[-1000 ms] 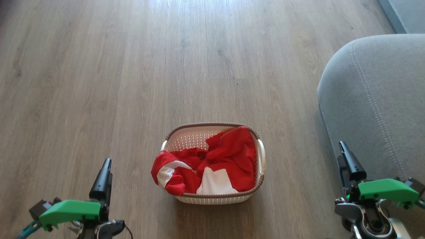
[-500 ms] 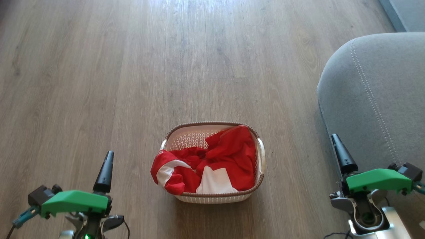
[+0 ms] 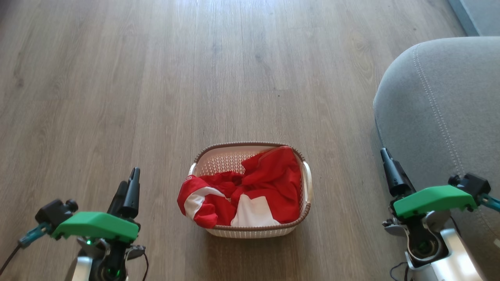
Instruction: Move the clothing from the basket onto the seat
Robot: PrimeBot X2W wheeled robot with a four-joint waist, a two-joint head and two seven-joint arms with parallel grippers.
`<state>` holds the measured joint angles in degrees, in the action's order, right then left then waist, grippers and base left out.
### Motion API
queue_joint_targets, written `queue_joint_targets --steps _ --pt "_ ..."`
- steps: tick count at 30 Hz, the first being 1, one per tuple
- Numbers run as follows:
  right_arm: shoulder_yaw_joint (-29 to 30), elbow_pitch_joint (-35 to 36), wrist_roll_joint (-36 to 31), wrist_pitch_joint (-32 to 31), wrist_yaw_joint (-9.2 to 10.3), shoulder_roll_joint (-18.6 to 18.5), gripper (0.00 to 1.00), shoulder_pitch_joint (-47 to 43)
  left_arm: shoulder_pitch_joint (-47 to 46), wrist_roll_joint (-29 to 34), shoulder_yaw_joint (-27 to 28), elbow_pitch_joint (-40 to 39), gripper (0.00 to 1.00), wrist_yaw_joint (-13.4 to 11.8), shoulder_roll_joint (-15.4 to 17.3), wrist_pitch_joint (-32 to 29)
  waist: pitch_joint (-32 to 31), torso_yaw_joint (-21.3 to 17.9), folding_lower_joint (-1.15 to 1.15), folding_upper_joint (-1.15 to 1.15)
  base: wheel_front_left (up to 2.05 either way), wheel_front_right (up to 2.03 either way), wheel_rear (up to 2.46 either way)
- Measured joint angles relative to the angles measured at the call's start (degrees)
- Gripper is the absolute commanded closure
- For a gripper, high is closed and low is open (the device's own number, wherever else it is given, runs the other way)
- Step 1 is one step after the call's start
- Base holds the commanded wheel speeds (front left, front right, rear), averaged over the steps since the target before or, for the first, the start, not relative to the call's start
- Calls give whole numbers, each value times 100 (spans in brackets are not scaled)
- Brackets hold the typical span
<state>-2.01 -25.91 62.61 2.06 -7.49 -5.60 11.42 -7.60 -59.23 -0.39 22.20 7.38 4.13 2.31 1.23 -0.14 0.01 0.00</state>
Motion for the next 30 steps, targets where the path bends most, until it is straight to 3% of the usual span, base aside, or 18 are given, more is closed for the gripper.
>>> queue_joint_targets --steps 18,30 --pt "-209 -319 -1306 286 0 -76 0 389 -212 1638 -99 115 0 -5 74 289 33 -27 0 0 0 0 0" --pt "-243 -584 -2157 505 0 -144 0 612 -355 2583 -76 231 0 -205 100 483 33 -25 0 0 0 0 0"
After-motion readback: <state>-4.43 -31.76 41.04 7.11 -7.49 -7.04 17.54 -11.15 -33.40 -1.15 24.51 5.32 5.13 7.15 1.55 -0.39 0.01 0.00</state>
